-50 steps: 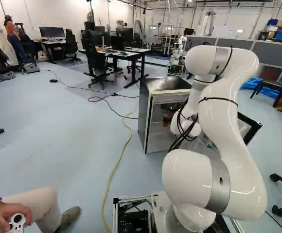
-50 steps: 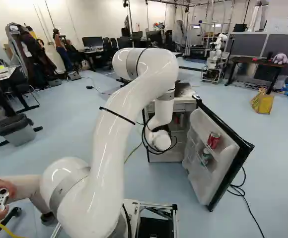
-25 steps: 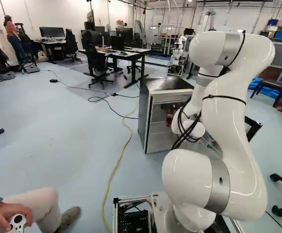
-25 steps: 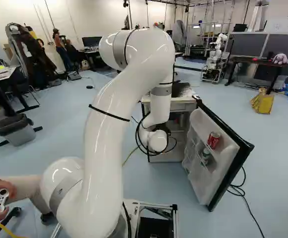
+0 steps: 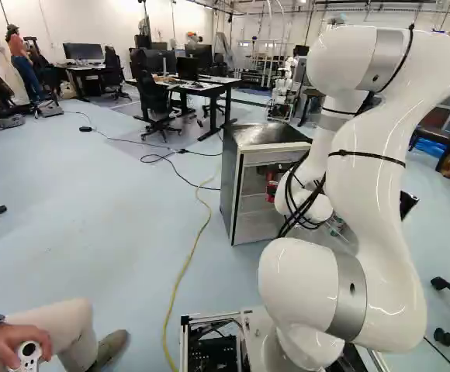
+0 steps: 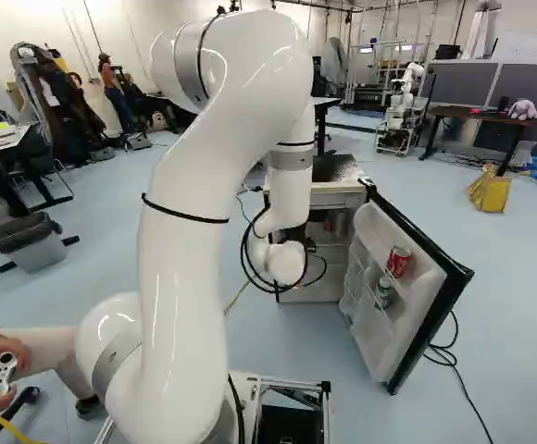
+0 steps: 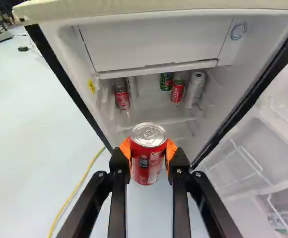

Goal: Grab a drink from the fridge

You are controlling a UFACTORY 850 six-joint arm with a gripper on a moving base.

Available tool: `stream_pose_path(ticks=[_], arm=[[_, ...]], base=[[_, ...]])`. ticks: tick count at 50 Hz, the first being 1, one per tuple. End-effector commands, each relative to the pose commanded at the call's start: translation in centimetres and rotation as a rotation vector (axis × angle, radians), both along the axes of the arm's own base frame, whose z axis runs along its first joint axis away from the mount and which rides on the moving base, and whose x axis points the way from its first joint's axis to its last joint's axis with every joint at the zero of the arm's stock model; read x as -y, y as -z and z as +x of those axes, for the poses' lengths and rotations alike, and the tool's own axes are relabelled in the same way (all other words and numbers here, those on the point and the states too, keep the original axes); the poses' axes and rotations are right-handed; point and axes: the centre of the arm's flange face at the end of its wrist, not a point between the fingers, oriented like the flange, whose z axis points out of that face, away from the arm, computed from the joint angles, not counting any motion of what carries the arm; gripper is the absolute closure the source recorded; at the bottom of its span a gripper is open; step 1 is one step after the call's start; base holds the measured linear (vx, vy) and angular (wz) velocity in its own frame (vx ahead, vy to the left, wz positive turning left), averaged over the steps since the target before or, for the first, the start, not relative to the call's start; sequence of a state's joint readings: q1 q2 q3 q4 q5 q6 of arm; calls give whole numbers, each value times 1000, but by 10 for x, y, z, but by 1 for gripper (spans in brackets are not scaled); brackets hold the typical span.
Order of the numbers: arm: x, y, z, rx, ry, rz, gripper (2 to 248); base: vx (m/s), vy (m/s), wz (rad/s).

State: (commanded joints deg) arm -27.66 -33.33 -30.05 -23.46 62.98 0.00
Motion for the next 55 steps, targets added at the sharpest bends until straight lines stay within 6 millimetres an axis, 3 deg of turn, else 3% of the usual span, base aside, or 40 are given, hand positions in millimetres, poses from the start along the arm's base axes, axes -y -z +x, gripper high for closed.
stream_pose_path(ticks=[55], arm=[[-6, -62, -11, 98, -1, -55, 162]], base=[[0, 0, 0]])
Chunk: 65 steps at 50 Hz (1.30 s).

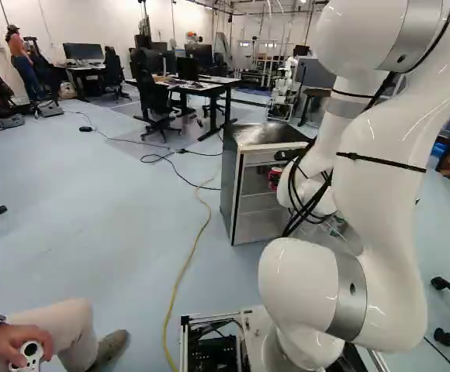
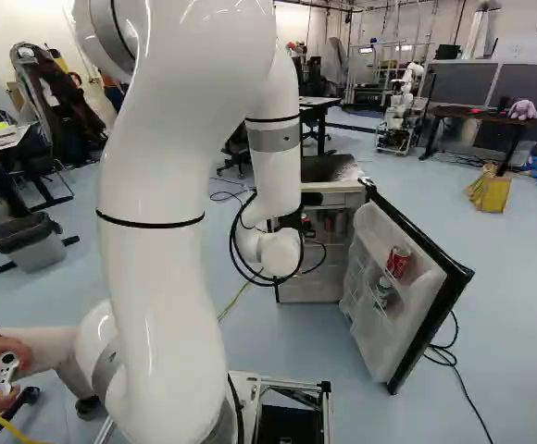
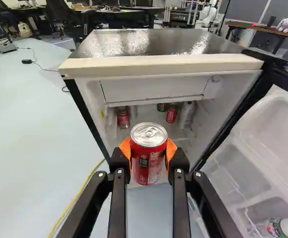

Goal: Grab a drink from the fridge

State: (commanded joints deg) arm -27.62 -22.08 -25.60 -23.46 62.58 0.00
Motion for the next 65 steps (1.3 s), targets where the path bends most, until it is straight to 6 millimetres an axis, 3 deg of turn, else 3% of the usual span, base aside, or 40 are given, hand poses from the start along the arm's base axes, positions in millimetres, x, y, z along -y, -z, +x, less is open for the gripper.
stream_pose_path(ticks=[65], arm=[[-2, -59, 8, 42, -13, -69, 162]], base=[[0, 0, 0]])
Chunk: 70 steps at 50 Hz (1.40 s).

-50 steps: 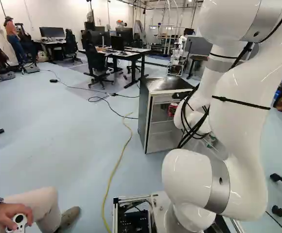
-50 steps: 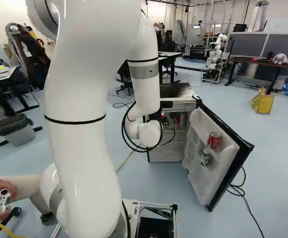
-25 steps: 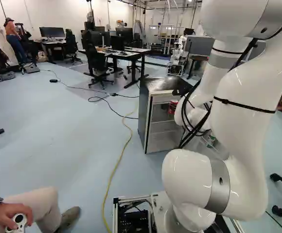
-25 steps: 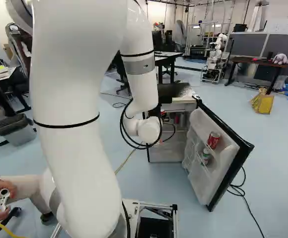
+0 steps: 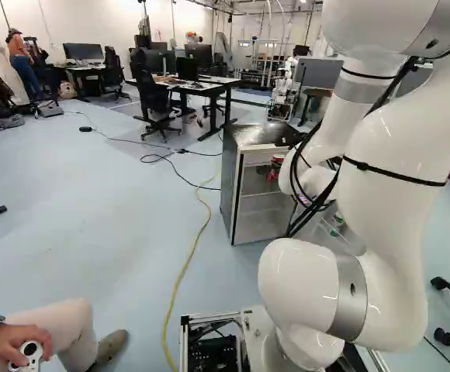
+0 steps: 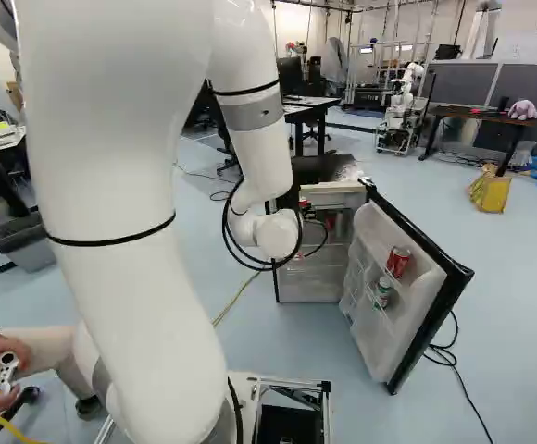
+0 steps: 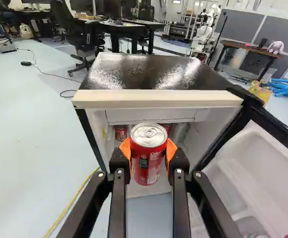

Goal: Grab a drink from the fridge

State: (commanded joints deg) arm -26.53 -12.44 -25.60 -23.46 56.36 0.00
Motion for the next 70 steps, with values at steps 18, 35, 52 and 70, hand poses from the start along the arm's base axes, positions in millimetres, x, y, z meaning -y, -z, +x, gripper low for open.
stream_pose_path(ticks=[18, 35, 52, 70], arm=[[0, -16, 6, 8, -5, -19, 162], [1, -30, 14, 16, -9, -37, 162], [1, -45, 22, 24, -13, -54, 162], [2, -61, 31, 32, -17, -72, 162]], base=[[0, 0, 0], [0, 0, 0], [0, 0, 0], [0, 0, 0]])
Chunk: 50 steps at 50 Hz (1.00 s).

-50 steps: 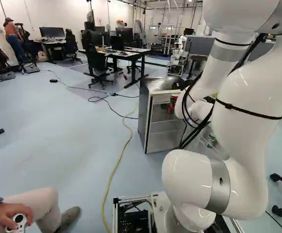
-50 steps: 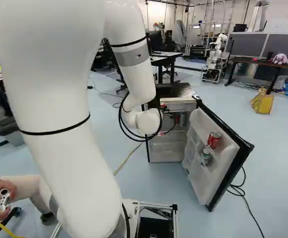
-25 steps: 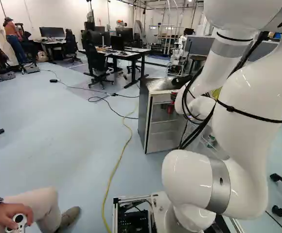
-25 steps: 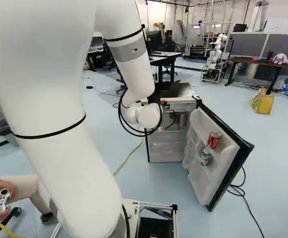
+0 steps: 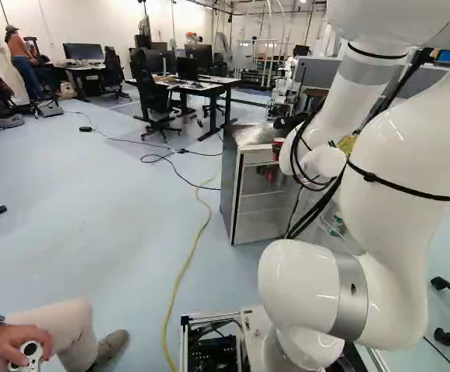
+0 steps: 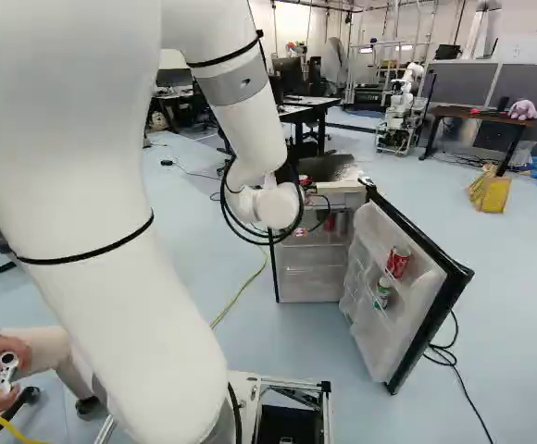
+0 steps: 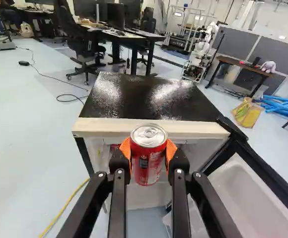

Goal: Grab a drink from the fridge

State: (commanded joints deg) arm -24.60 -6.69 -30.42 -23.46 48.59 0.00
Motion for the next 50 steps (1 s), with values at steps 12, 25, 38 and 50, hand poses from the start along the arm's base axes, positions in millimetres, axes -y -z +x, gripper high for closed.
stream_pose_path(ticks=[12, 25, 38, 50], arm=[[1, -11, 6, 5, -2, -12, 162], [1, -22, 13, 10, -4, -24, 162], [2, -34, 20, 17, -5, -36, 162], [3, -41, 27, 22, -8, -42, 162]], base=[[0, 0, 0], [0, 0, 0], [0, 0, 0], [0, 0, 0]])
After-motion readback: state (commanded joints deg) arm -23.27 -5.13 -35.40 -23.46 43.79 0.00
